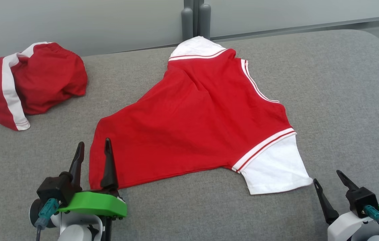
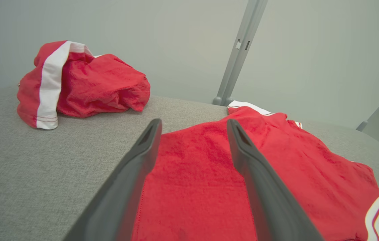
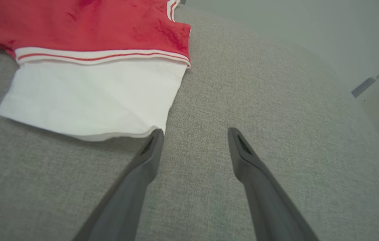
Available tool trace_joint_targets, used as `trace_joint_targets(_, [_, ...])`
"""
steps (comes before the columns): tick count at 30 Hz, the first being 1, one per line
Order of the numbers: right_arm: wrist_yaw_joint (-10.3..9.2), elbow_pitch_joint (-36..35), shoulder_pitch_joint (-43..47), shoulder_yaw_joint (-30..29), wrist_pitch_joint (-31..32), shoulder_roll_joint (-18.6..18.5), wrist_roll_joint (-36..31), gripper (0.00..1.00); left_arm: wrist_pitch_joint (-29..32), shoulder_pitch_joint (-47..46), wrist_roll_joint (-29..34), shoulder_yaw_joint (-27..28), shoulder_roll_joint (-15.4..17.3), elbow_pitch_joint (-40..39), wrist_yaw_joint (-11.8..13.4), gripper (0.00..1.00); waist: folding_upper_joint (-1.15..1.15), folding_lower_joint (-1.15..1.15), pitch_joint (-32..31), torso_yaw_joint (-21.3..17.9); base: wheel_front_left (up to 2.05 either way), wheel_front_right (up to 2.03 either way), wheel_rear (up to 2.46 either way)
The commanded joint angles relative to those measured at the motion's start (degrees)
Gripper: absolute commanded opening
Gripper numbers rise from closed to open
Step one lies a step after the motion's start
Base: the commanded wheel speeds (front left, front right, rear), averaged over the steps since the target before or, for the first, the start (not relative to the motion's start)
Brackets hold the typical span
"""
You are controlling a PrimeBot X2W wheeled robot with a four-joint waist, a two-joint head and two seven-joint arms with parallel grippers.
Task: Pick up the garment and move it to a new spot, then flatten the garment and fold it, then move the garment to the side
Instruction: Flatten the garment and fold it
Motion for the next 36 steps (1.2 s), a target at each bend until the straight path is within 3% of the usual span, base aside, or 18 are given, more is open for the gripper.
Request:
trace_joint_targets(1, [-0.1,-0.61,0.83,-0.39,-0.17,-0.21,-0.19,1.0,-0.46,0.88,-0.51,0.23,0.05,0.31,-0.28,1.0,0.61,0.0,-0.19,-0.22,0.0,0.0,0.0])
trace_joint_targets(11, [-0.09,-8.25,0.12,-1.88,0.03,-0.03,4.04,1.0,-1.28,0.78,-0.83,1.18,-0.91,1.06,-1.64,1.0,0.61,0.0,-2.1,-0.83,0.0,0.0,0.0])
trace_joint_targets(17, [-0.09,-12.98,-0.79,-2.22,3.23,0.89,5.43,1.0,-1.5,1.05,-0.13,1.51,-1.02,1.27,-2.24,1.0,0.61,0.0,-3.33,-0.16,0.0,0.0,0.0])
trace_joint_targets(26, [-0.09,-17.79,-1.38,-3.55,7.92,4.42,7.08,1.0,-1.44,2.87,0.77,2.53,0.04,1.54,-3.2,1.0,0.61,0.0,-4.8,1.65,0.0,0.0,0.0])
trace_joint_targets(36, [-0.09,-20.3,-0.45,-3.38,8.8,8.09,6.62,1.0,-1.46,6.7,2.97,2.87,0.7,0.86,-2.92,1.0,0.61,0.0,-6.23,2.75,0.0,0.0,0.0])
